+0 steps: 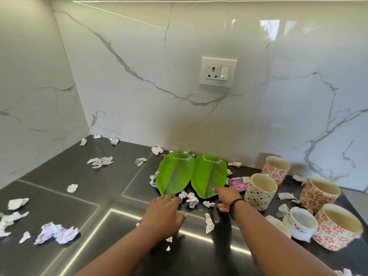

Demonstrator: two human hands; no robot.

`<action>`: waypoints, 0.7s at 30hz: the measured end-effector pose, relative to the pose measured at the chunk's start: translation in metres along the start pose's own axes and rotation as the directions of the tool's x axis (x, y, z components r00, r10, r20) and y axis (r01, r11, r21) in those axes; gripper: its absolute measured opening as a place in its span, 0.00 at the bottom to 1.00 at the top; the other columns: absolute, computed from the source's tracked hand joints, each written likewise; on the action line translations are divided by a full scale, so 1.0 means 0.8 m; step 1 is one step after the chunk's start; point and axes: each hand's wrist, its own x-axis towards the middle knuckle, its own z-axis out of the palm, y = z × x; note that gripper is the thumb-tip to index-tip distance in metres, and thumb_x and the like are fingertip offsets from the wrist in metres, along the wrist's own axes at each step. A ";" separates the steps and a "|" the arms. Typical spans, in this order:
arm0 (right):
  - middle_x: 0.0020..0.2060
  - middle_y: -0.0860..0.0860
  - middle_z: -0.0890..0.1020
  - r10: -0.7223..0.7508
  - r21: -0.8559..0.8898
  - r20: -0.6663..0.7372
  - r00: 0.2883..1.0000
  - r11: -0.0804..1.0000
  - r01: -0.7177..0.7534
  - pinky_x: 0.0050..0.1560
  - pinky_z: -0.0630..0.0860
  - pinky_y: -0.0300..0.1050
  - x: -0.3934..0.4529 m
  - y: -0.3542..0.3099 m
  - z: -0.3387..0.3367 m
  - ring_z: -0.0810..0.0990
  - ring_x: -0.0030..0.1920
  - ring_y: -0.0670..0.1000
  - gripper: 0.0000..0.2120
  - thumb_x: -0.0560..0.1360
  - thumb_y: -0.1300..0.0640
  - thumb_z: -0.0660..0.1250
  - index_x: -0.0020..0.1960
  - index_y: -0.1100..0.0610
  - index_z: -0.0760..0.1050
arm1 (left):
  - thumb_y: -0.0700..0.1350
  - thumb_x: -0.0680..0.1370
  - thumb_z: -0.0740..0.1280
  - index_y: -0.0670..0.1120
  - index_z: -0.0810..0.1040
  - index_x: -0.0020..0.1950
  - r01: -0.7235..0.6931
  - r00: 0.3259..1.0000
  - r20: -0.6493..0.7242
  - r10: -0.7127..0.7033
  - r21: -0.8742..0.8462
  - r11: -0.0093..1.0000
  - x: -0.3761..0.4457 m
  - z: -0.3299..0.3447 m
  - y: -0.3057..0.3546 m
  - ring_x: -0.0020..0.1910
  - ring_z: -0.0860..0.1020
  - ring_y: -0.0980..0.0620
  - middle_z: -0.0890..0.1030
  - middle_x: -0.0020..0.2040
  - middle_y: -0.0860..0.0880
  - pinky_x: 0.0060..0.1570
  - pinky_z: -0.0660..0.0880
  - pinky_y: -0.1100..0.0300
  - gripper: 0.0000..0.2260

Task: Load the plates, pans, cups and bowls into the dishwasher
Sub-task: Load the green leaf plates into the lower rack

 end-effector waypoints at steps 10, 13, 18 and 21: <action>0.57 0.64 0.79 0.096 0.251 -0.042 0.995 0.965 -0.082 0.45 0.79 0.53 0.059 -0.003 0.012 0.81 0.50 0.63 0.04 0.78 0.62 0.63 0.53 0.61 0.72 | 0.62 0.78 0.55 0.54 0.66 0.70 -0.093 0.996 -0.003 0.093 -0.067 0.993 0.072 0.020 0.006 0.67 0.68 0.50 0.70 0.69 0.53 0.64 0.64 0.54 0.23; 0.45 0.60 0.80 0.085 0.240 -0.086 0.993 0.969 -0.062 0.25 0.76 0.44 0.073 0.001 0.009 0.79 0.33 0.55 0.04 0.77 0.61 0.66 0.51 0.61 0.73 | 0.61 0.78 0.56 0.54 0.67 0.70 -0.104 0.995 -0.017 0.103 -0.095 0.990 0.083 0.026 0.008 0.66 0.69 0.50 0.70 0.68 0.53 0.63 0.64 0.54 0.22; 0.41 0.58 0.82 0.011 0.220 -0.167 0.986 0.975 0.026 0.23 0.76 0.41 0.079 -0.007 -0.001 0.81 0.33 0.54 0.05 0.73 0.65 0.68 0.42 0.58 0.73 | 0.61 0.78 0.56 0.55 0.69 0.68 -0.121 0.993 -0.030 0.118 -0.104 0.987 0.084 0.033 0.011 0.64 0.71 0.51 0.72 0.66 0.55 0.62 0.65 0.55 0.20; 0.42 0.60 0.82 -0.017 0.236 -0.179 0.984 0.970 0.060 0.36 0.82 0.53 0.074 -0.017 -0.008 0.84 0.41 0.59 0.03 0.72 0.68 0.66 0.43 0.62 0.75 | 0.60 0.79 0.56 0.55 0.71 0.66 -0.120 0.992 -0.041 0.117 -0.100 0.988 0.083 0.029 0.011 0.62 0.71 0.51 0.72 0.65 0.54 0.62 0.66 0.55 0.19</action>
